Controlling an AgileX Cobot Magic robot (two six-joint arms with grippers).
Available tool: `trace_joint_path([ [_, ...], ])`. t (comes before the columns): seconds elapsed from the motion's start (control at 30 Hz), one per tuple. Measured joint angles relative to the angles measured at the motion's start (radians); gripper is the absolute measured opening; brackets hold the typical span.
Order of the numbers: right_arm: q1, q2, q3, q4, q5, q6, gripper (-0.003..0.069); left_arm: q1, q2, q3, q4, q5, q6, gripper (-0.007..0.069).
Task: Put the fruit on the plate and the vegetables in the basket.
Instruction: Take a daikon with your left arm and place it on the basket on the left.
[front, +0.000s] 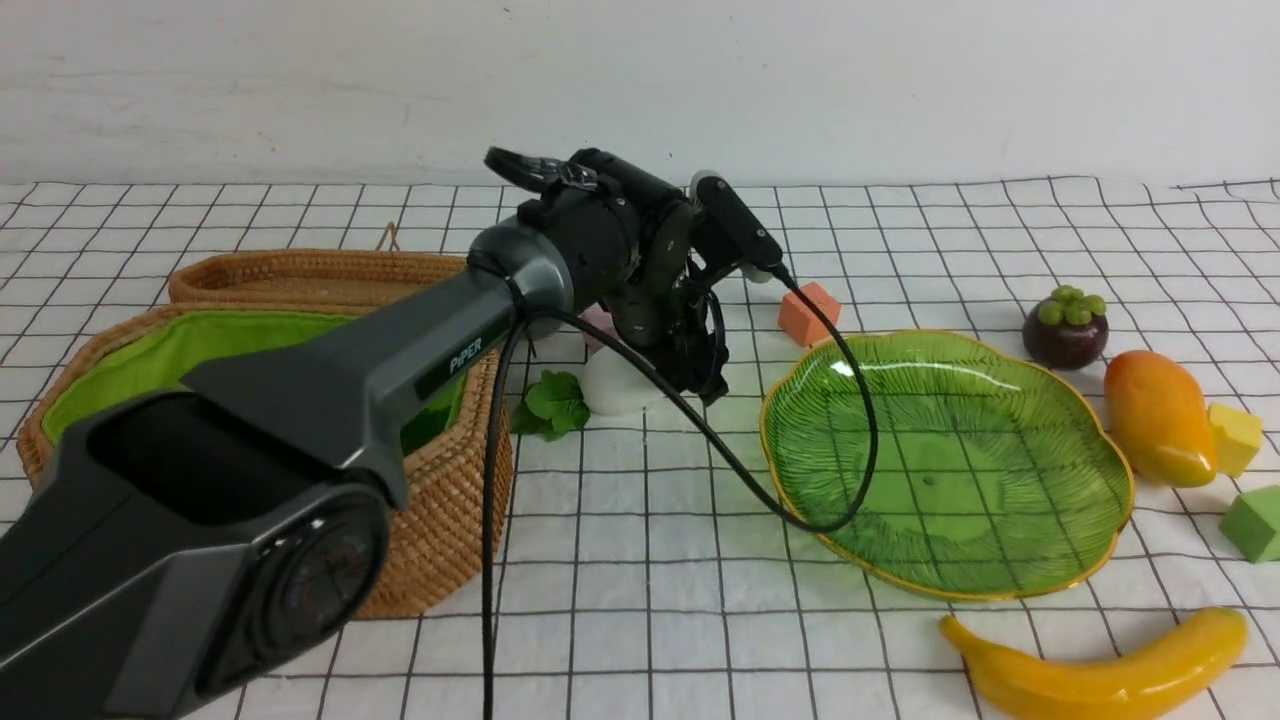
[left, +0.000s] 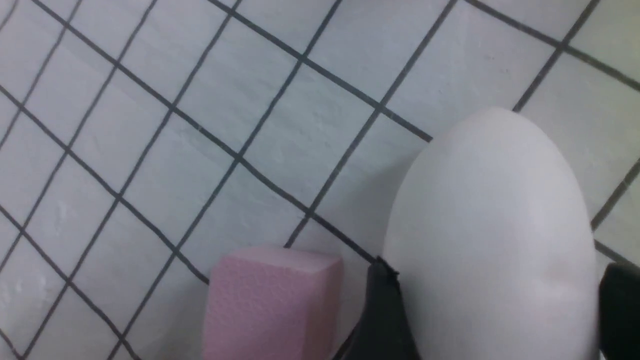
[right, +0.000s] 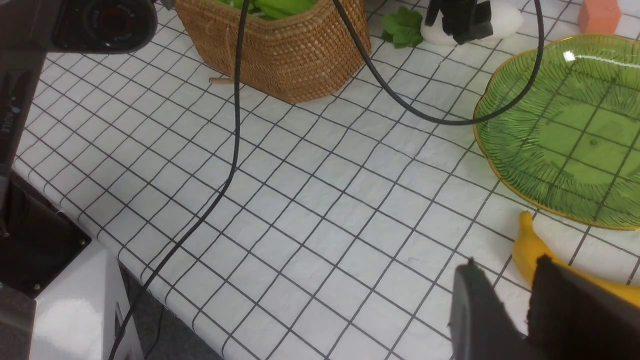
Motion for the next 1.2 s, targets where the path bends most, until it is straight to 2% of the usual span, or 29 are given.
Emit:
trace_joint_path([
  [0.4,0.000,0.000,0.000,0.027,0.000,0.000,0.0197,0.001,0.005,-0.011,-0.027,0.044,0.004,0.0509],
  [0.47,0.000,0.000,0.000,0.033,0.000,0.000,0.0198,-0.009,0.004,-0.008,-0.048,0.136,0.004,0.0532],
  [0.53,0.000,0.000,0.000,0.034,0.000,0.000,0.0199,-0.023,0.005,-0.007,-0.042,0.164,0.016,0.0554],
  [0.7,0.000,0.000,0.000,0.034,0.000,0.000,0.0201,-0.035,0.005,-0.007,-0.047,0.165,0.017,0.0587],
  [0.87,0.000,0.000,0.000,0.032,0.000,0.000,0.0201,-0.028,0.010,-0.007,-0.066,0.161,0.010,0.0566],
  [0.93,0.000,0.000,0.000,0.031,0.000,0.000,0.0201,-0.028,0.010,-0.007,-0.066,0.163,-0.015,0.0515],
  [1.2,0.000,0.000,0.000,0.020,0.000,-0.001,0.0204,-0.027,-0.033,-0.007,-0.042,0.224,-0.062,0.0512],
])
